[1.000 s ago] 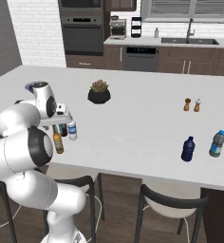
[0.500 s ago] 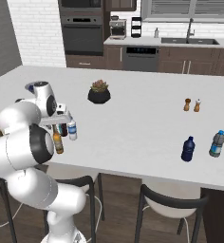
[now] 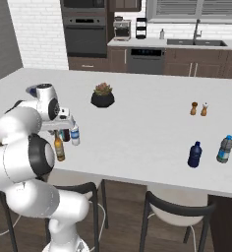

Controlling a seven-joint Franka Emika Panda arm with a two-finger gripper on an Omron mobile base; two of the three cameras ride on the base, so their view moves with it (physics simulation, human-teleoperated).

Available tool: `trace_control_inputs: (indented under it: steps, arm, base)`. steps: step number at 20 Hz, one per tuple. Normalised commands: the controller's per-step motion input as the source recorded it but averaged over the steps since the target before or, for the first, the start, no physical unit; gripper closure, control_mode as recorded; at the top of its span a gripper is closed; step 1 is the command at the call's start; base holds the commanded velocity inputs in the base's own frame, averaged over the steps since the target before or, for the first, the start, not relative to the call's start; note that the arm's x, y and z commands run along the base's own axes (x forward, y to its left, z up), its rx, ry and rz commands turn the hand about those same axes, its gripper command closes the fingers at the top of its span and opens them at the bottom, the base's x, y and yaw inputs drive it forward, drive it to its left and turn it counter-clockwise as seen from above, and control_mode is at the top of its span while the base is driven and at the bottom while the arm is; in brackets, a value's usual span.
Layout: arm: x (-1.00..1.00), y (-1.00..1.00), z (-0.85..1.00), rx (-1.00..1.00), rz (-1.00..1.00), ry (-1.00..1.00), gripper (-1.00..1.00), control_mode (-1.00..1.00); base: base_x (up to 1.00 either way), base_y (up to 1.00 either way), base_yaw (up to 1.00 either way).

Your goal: Move the plastic bottles in the middle to the plastics group, and the glass bottles in the middle to the glass group.

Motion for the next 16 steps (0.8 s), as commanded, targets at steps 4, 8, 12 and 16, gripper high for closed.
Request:
trace_control_inputs:
  steps: [4,8,12,16]
  arm:
    - [-0.57,-0.01,0.24,0.14,0.0,-0.08,1.0,-1.0]
    - [-0.61,0.26,0.3,0.09,0.0,-0.26,1.0,-1.0]
    - [-0.32,0.83,0.28,0.0,-0.03,-0.32,1.0,-1.0]
    - [-0.07,0.99,0.25,-0.02,-0.07,-0.24,1.0,-1.0]
  base:
    - [0.0,0.0,0.0]
    - [0.0,0.0,0.0]
    - [0.0,0.0,0.0]
    - [0.0,0.0,0.0]
